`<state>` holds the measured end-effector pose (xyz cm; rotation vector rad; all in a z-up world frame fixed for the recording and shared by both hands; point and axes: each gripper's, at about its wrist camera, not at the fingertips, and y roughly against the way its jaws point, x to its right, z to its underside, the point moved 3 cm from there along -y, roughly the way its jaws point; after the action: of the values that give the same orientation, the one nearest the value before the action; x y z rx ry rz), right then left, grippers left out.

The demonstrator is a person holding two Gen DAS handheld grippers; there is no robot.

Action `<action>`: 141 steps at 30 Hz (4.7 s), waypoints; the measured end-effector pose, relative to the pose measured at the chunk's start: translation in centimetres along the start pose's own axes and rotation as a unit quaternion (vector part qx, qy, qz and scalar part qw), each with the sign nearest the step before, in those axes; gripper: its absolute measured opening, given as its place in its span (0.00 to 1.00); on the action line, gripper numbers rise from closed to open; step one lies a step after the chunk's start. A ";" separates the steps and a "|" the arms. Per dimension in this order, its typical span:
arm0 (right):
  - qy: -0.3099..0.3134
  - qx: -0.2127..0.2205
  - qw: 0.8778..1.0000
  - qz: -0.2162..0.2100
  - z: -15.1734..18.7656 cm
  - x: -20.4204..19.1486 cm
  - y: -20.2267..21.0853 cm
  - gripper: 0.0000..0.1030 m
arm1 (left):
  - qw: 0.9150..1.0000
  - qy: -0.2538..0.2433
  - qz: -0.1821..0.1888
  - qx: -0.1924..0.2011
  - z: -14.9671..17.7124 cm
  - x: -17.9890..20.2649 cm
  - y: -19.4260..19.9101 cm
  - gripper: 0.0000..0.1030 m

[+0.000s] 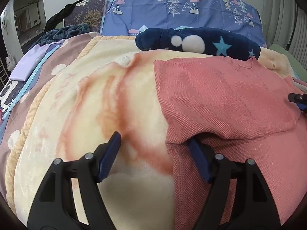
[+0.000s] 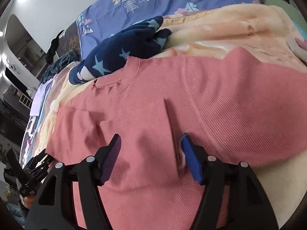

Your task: Fold small clothes

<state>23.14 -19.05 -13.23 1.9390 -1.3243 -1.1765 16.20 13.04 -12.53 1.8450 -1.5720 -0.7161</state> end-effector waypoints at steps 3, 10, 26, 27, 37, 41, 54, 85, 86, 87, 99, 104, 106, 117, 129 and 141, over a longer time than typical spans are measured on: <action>0.025 0.004 1.000 0.007 -1.1 -1.4 -0.3 0.05 | 1.000 -0.002 0.008 0.004 -0.4 0.5 -0.3 0.63; 0.005 0.116 0.993 0.012 -3.7 0.3 4.6 0.08 | 1.000 0.008 0.012 0.011 -0.2 0.3 -0.1 0.45; 0.022 0.017 0.999 -0.022 0.8 0.6 2.2 0.24 | 0.993 0.006 0.068 0.095 -2.4 1.9 6.8 0.15; 0.023 -0.014 1.000 0.014 1.7 1.2 -0.2 0.24 | 0.993 -0.003 0.077 0.090 -2.9 3.0 6.3 0.16; -0.008 0.075 0.997 -0.010 3.3 3.9 5.8 0.26 | 0.999 -0.039 0.036 -0.005 -0.7 6.1 -0.8 0.27; -0.109 0.169 0.979 0.039 2.1 12.7 12.7 0.27 | 0.997 -0.012 0.068 0.015 -1.8 6.0 1.6 0.30; -0.383 0.237 0.890 0.074 4.4 30.8 18.6 0.29 | 0.995 -0.071 0.074 -0.013 -2.7 14.3 -3.2 0.35; 0.039 0.007 0.994 -0.101 3.4 -2.7 1.3 0.28 | 0.984 0.015 0.177 -0.015 -2.6 11.5 -3.2 0.38; 0.025 0.015 0.994 -0.103 3.6 -2.3 2.0 0.31 | 0.984 0.016 0.178 -0.013 -2.6 11.6 -3.1 0.39; 0.010 0.026 0.994 -0.109 3.5 -1.9 2.5 0.32 | 0.984 0.015 0.179 -0.012 -2.6 11.6 -3.0 0.40; 0.006 0.085 0.994 -0.069 3.7 1.3 5.0 0.32 | 0.964 -0.048 0.261 -0.021 -6.7 20.4 -2.3 0.43; 0.043 0.092 0.990 -0.093 4.9 1.6 5.3 0.32 | 0.966 -0.062 0.252 0.008 -8.9 22.3 -1.1 0.02; 0.028 0.088 0.991 -0.093 4.9 2.3 4.8 0.32 | 0.965 -0.038 0.252 0.058 -10.5 20.4 2.1 0.02; -0.006 0.067 0.997 -0.039 4.9 3.5 3.0 0.33 | 0.971 0.099 0.180 0.120 -6.6 4.3 5.5 0.15; 0.007 0.068 0.997 -0.033 5.0 3.2 2.6 0.39 | 0.977 0.138 0.153 0.046 -3.0 0.0 0.3 0.49; 0.008 0.068 0.997 -0.038 5.1 3.2 2.6 0.42 | 0.989 0.047 0.115 0.078 -6.9 1.7 1.3 0.35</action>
<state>17.98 -22.71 -14.94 2.1087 -1.3647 -1.1287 20.64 11.87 -6.92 1.7384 -1.7843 -0.4056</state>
